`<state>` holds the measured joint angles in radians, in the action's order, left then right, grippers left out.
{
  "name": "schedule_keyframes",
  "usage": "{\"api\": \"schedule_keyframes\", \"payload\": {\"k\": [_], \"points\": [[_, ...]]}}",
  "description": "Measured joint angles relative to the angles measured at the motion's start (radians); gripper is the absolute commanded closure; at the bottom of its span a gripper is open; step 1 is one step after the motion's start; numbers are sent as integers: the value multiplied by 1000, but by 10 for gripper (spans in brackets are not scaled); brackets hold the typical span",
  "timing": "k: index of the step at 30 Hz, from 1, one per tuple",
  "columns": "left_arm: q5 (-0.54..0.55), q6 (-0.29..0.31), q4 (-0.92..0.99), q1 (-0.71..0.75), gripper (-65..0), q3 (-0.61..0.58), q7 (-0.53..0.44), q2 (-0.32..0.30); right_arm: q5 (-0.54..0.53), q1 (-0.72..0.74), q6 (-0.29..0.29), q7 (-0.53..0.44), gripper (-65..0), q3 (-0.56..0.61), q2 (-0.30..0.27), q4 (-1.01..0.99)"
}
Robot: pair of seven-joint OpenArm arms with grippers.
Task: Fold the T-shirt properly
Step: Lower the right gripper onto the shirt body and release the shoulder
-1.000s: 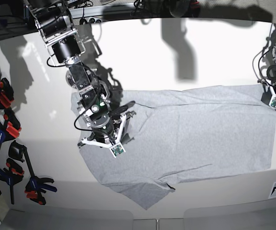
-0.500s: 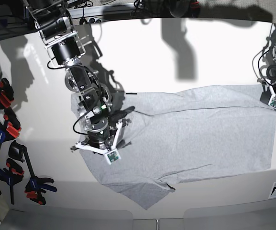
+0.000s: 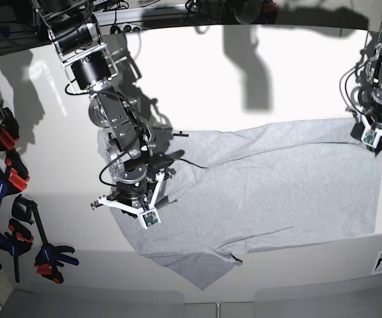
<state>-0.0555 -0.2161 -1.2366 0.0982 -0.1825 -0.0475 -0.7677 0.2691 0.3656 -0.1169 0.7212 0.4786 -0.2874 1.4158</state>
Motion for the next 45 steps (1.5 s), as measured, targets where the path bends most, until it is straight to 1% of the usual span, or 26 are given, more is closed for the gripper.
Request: {"api": "schedule_keyframes", "payload": {"k": [4,8,9,11,12,13,14,15,17,19,20,21,24,26,27,30,33,34,38,41,45], "points": [[0,0,24,-37,0,0,-1,0,0,0,0,-8,0,0,0,0],[0,0,42,-38,0,0,-1,0,0,0,0,-16,0,0,0,0],[0,1,45,-37,0,0,-1,0,0,0,0,-22,-37,0,0,0],[0,0,50,-37,0,0,-2,0,1,0,0,-31,-194,0,0,0],[-1,0,50,-37,0,0,-2,0,0,0,0,-37,-253,0,0,0],[-1,0,50,-38,0,0,-2,0,0,0,0,-37,-291,0,0,0],[-1,1,50,-38,0,0,-2,0,2,0,0,-37,-307,0,0,0],[0,1,50,-37,0,0,-2,0,5,0,0,-37,-308,0,0,0],[0,20,50,-37,0,0,-1,0,32,0,0,-37,-308,0,0,0],[-1,43,50,-37,0,0,-1,1,37,0,0,-32,-308,-1,0,0],[-1,43,50,-37,0,0,-2,5,38,0,14,-18,-308,-1,0,0],[-1,43,50,-38,0,0,-2,8,45,1,81,-5,-308,-2,0,0],[0,44,50,-37,0,0,-1,17,10,3,366,48,-308,-2,0,-1],[0,45,50,-37,0,0,-1,23,-125,2,496,68,-308,2,-2,-1],[-1,45,50,-37,0,0,-1,24,-164,2,552,75,-308,3,0,-1],[-1,45,50,-38,0,0,-1,23,-248,0,631,118,-307,4,2,-1],[-1,45,50,-37,0,0,-1,24,-323,3,690,161,-307,5,-1,-1],[-1,45,50,-38,0,0,-2,24,-331,3,698,173,-307,5,0,-1],[-1,45,50,-38,0,0,-1,24,-410,3,719,271,-307,5,-1,-1],[-1,45,50,-37,0,0,-1,24,-463,2,750,285,-305,5,-6,-1],[-1,45,50,-38,0,0,-1,24,-465,3,754,290,-305,5,-6,-21]]}}
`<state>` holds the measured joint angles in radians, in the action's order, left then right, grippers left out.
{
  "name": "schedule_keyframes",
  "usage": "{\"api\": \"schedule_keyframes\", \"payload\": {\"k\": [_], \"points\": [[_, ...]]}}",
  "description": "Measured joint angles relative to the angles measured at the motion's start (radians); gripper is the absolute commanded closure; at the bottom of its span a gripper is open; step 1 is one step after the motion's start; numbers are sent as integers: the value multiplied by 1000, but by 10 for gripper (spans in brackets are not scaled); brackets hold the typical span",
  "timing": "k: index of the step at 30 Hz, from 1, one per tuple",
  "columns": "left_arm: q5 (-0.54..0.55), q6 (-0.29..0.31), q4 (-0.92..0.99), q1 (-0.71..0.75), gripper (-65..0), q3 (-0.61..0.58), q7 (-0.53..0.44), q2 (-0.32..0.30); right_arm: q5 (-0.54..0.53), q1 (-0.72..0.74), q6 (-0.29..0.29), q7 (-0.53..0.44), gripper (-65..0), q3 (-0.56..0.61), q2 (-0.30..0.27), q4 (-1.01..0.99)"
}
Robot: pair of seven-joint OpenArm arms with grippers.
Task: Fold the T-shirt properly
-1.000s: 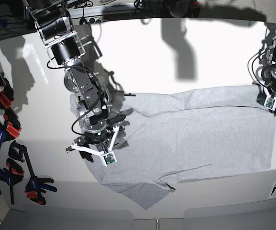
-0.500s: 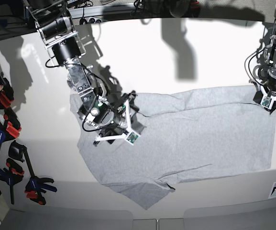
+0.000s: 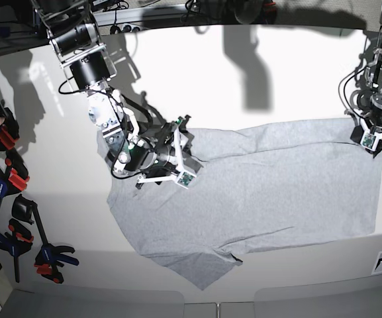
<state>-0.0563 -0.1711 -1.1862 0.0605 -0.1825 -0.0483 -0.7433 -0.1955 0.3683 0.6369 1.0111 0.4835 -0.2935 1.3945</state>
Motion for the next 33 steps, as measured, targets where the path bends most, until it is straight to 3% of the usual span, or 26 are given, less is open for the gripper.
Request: {"api": "schedule_keyframes", "payload": {"k": [7,16,18,20,25,33], "points": [[0,0,0,0,0,0,0,0,116,-2,4,-106,-250,0,-1,-119],[0,0,0,0,0,0,0,0,121,6,4,-153,-247,0,26,-119],[0,0,0,0,0,0,0,0,138,6,4,-171,-212,0,37,-119],[0,0,0,0,0,0,0,0,147,6,4,-175,-183,0,45,-119],[0,0,0,0,0,0,0,0,147,6,4,-135,-183,0,45,-119],[0,0,0,0,0,0,-1,0,146,6,4,-147,-172,0,31,-125]]}}
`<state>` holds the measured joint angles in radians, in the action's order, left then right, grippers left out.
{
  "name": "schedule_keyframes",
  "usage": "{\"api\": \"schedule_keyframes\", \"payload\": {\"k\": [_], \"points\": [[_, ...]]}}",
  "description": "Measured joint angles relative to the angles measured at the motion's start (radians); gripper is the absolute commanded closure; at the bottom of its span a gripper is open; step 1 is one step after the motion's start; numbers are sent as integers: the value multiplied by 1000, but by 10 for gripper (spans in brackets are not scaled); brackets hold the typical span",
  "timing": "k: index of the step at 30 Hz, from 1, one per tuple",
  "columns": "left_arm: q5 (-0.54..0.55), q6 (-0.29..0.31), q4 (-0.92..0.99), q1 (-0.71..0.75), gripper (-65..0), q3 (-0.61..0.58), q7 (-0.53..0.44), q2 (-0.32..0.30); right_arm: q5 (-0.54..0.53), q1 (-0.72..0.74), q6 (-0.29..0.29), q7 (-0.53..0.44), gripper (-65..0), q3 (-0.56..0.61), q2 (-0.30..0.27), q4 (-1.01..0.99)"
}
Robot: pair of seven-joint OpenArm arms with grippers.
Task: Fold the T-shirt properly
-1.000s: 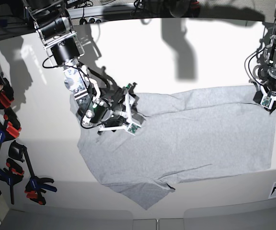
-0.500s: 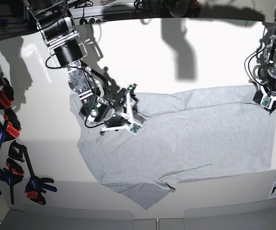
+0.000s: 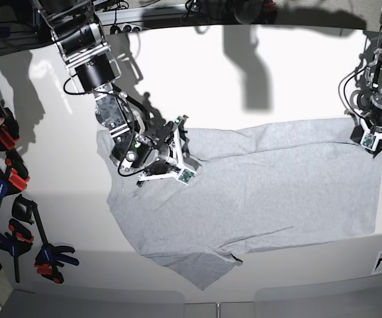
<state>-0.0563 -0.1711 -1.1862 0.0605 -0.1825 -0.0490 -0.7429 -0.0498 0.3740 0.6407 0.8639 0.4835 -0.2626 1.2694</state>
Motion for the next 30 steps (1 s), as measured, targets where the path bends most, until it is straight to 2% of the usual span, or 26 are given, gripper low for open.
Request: {"api": "schedule_keyframes", "payload": {"k": [3,6,12,15,27,30], "points": [[0,0,0,0,0,0,0,0,-3,0,0,-5,-119,0,3,-10],[0,0,0,0,0,0,0,0,-3,0,-1,-3,-3,0,2,-13],[0,0,0,0,0,0,1,-1,54,0,-45,-51,0,0,5,-14],[0,0,0,0,0,0,0,0,84,2,-47,-54,0,0,19,-14],[0,0,0,0,0,0,2,-1,82,59,-54,-52,0,0,80,-14],[0,0,0,0,0,0,0,0,84,85,-55,-92,0,0,83,-14]]}}
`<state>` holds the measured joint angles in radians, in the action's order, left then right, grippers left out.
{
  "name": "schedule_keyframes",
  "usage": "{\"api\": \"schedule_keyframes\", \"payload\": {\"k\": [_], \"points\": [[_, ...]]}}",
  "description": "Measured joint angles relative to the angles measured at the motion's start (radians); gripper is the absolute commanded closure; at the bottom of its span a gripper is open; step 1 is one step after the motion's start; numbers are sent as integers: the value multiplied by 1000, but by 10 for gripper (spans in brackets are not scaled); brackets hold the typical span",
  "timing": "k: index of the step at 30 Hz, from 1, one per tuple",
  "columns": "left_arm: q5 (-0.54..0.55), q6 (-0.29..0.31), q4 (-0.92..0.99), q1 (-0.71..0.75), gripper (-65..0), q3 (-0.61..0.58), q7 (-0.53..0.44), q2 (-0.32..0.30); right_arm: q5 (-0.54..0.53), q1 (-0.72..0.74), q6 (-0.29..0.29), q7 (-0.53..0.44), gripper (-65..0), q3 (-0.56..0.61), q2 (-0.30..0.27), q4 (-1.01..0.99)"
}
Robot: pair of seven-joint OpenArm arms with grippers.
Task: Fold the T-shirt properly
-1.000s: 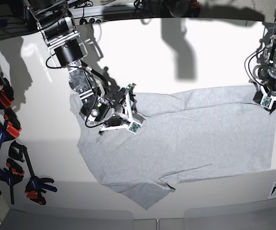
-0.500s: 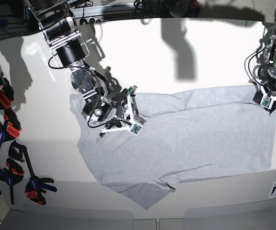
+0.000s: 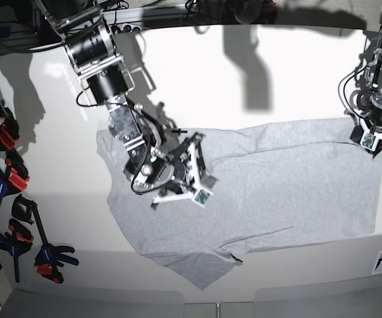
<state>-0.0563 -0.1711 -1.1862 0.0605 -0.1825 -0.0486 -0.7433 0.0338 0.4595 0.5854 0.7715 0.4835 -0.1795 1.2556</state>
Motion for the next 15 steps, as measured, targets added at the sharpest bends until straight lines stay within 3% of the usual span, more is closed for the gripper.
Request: {"api": "schedule_keyframes", "payload": {"k": [10,15], "points": [[0,0,0,0,0,0,0,0,53,24,-19,-134,0,0,0,-1],[0,0,0,0,0,0,0,0,180,23,-44,-247,0,0,0,-20]]}}
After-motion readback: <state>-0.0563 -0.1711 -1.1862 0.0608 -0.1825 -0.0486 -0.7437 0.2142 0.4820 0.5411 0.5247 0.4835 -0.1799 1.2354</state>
